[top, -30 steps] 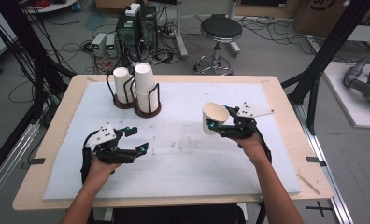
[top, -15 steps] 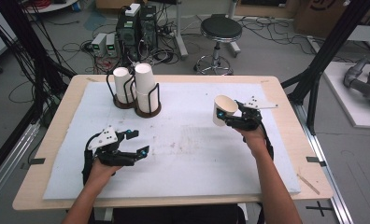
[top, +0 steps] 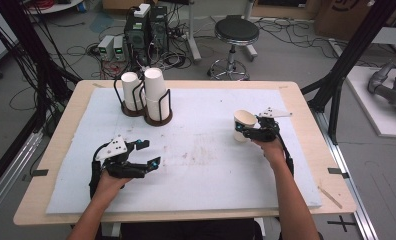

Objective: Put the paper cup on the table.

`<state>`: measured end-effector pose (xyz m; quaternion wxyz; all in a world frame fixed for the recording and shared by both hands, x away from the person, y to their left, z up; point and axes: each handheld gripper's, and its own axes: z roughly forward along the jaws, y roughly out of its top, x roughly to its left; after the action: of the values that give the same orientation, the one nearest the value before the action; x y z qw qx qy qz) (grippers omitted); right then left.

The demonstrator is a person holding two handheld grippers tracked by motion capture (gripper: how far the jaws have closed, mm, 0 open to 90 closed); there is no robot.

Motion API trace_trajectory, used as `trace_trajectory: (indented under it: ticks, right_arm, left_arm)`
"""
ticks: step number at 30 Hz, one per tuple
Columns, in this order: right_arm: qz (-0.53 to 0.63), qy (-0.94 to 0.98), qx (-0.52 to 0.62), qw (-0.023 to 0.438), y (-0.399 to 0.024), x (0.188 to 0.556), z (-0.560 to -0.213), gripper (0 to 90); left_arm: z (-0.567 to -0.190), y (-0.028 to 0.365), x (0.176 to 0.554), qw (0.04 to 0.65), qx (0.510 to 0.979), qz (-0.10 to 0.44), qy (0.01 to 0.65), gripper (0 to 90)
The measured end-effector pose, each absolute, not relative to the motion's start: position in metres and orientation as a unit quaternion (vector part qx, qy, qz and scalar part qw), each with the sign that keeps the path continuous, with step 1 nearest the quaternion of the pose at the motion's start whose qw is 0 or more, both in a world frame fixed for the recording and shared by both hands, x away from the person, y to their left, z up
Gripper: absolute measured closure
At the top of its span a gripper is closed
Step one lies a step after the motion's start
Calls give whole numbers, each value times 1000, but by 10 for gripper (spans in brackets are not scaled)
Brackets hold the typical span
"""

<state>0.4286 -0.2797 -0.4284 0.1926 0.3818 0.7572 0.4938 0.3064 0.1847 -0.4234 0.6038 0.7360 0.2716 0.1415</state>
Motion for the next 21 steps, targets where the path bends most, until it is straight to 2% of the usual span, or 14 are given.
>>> trace_trajectory:
  ticks: [6,14,21]
  right_arm:
    - [494,758,380,193,-281,426,-429,327]
    - [500,746,398,188,-287,419,-435,195]
    - [502,742,403,185,-298,410,-438,195]
  left_arm:
    - [-424,184,306,603,736,142,272,221]
    - [-424,185,307,604,735,142,274,221]
    - [-424,184,308,602,737,140,273,221]
